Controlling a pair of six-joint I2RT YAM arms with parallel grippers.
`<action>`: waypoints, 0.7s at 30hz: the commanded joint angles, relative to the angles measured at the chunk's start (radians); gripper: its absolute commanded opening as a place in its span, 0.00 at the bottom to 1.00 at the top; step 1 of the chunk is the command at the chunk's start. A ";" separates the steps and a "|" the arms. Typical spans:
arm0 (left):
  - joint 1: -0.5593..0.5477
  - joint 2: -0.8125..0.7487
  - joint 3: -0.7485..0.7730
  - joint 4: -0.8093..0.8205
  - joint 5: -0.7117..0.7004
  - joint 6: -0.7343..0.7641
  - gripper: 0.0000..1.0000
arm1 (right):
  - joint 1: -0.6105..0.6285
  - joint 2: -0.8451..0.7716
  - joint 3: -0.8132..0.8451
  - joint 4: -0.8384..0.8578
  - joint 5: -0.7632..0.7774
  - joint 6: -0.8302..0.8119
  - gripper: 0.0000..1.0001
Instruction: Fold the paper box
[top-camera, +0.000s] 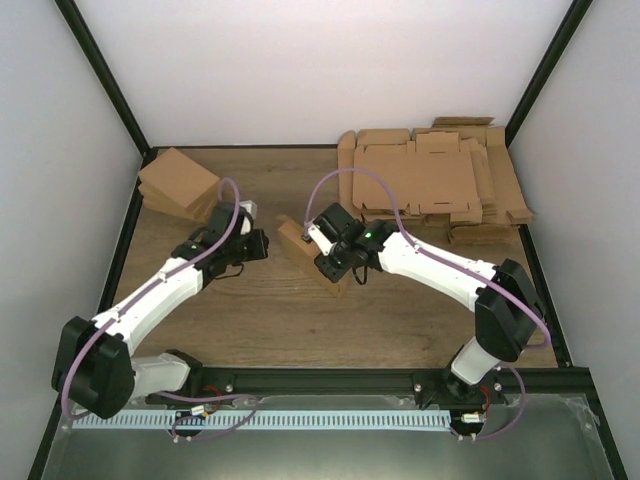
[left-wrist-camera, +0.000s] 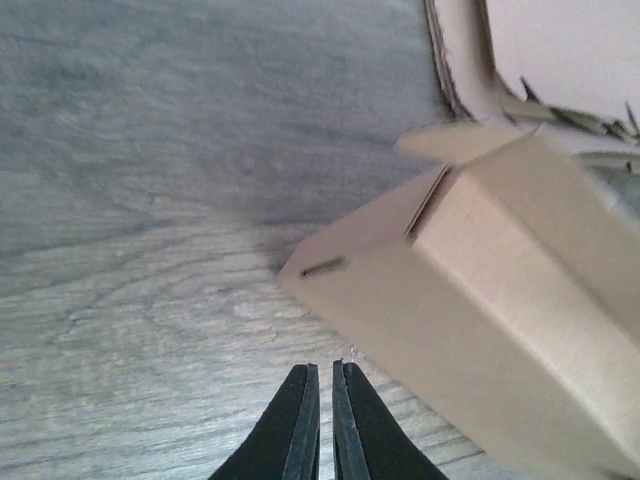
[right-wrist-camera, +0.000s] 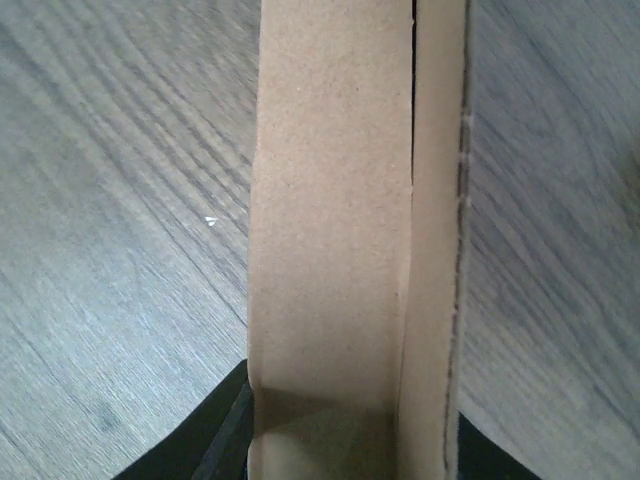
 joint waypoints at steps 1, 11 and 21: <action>0.028 -0.053 0.076 -0.068 -0.019 0.038 0.09 | 0.009 -0.012 0.043 0.080 -0.099 -0.245 0.28; 0.060 -0.152 0.087 -0.149 -0.185 0.095 0.13 | -0.011 0.047 0.127 0.051 -0.244 -0.567 0.36; 0.066 -0.206 0.084 -0.188 -0.224 0.076 0.16 | -0.014 0.137 0.237 -0.074 -0.235 -0.595 0.61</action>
